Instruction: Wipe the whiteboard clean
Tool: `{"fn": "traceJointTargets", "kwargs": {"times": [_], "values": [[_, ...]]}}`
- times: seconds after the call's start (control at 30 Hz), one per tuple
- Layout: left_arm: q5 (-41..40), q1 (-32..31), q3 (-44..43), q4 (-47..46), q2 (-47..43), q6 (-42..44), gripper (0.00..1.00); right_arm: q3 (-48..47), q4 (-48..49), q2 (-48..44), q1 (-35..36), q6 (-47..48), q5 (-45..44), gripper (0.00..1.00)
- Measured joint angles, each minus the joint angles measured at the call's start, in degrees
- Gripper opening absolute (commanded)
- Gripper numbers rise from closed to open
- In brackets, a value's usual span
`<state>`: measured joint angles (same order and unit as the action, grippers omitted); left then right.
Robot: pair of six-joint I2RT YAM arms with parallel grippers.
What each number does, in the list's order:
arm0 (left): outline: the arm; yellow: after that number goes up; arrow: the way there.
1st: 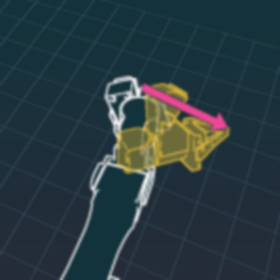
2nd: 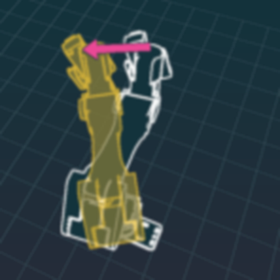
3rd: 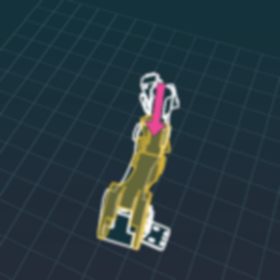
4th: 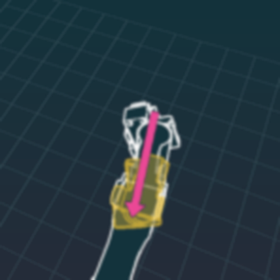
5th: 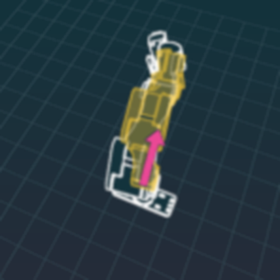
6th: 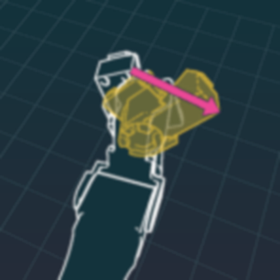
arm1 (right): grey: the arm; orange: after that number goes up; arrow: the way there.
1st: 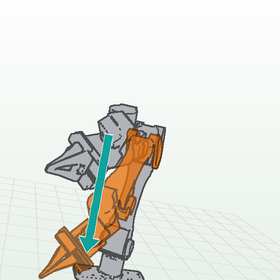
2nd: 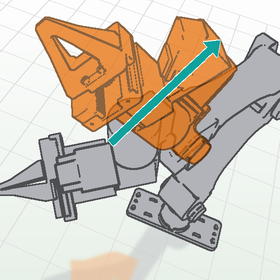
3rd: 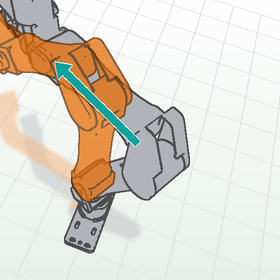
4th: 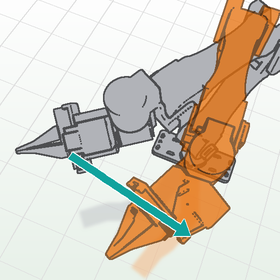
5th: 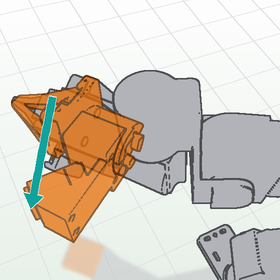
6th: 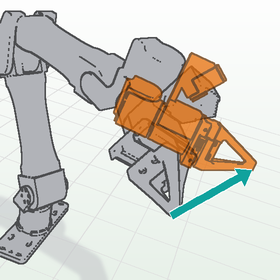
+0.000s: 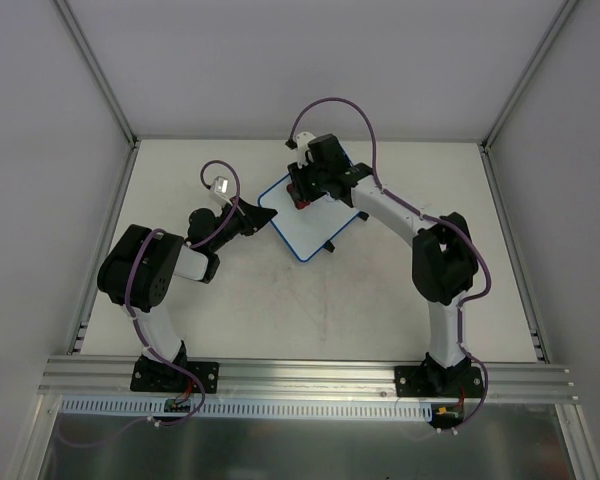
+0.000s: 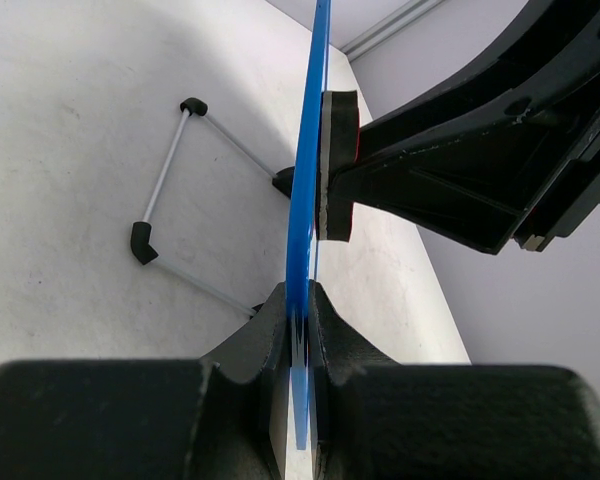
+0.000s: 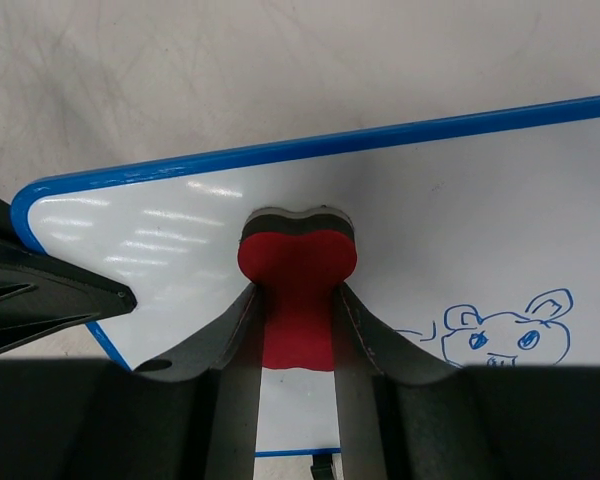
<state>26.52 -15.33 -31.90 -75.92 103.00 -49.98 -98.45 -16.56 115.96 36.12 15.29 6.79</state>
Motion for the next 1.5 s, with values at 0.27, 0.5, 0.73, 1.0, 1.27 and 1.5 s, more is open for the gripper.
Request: {"fn": "traceJointTargets", "kwargs": {"times": [0.27,0.5,0.73,1.0,1.27,1.5], "values": [[0.0,0.0,0.0,0.0,0.0,0.0,0.00,2.5,5.2,-0.6,-2.0,0.0,3.4,0.00],[0.1,-0.1,0.0,0.0,0.0,0.0,0.00,11.9,12.4,-4.2,-3.8,-0.3,5.2,0.00],[0.2,-0.1,0.0,-0.1,0.0,0.0,0.00,25.3,20.0,-9.6,-4.8,-2.5,4.7,0.00],[0.3,-0.1,0.0,-0.1,0.0,0.1,0.00,35.7,26.4,-13.4,-4.8,-4.8,3.6,0.00],[0.3,-0.1,0.0,-0.1,0.0,0.1,0.00,34.7,25.6,-13.0,-4.8,-5.2,3.5,0.00],[0.2,-0.1,0.0,-0.1,0.0,0.1,0.00,26.1,19.0,-9.9,-4.9,-5.2,3.5,0.00]]}}
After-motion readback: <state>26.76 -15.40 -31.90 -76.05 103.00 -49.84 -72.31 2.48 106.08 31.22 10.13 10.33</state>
